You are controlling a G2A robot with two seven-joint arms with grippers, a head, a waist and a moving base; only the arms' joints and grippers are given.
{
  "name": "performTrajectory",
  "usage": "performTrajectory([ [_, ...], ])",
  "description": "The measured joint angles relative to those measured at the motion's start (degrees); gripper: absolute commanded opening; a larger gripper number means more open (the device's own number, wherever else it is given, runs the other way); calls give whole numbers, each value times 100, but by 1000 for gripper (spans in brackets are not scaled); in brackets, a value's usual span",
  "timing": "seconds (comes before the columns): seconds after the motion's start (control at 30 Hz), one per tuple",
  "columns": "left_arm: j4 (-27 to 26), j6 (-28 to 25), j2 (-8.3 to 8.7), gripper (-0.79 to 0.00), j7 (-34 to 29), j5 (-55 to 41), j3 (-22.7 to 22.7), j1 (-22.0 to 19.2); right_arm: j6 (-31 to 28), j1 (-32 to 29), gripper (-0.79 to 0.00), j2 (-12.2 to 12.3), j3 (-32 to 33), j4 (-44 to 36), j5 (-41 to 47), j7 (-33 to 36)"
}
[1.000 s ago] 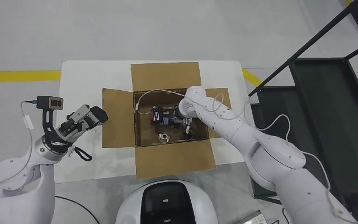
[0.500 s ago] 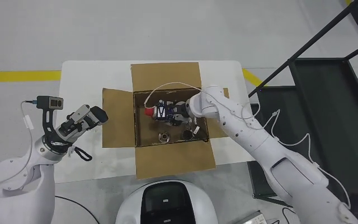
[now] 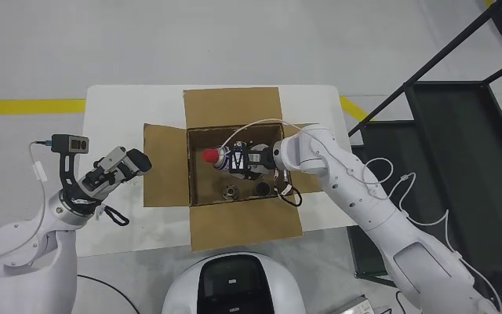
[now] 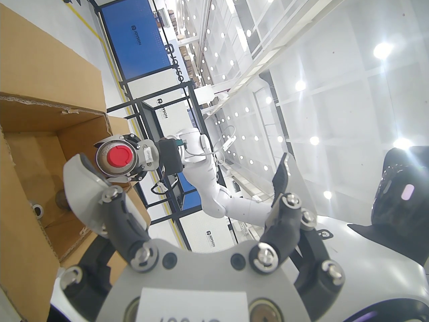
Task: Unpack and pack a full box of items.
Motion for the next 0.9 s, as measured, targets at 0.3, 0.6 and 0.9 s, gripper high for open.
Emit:
performTrajectory([
  [0.3, 0, 0, 0, 0, 0, 0, 0, 0, 0, 0, -785, 0, 0, 0, 0, -1],
  [0.6, 0, 0, 0, 0, 0, 0, 0, 0, 0, 0, -785, 0, 0, 0, 0, -1],
  [0.9, 0, 0, 0, 0, 0, 0, 0, 0, 94, -56, -785, 12, 76, -24, 18, -129],
])
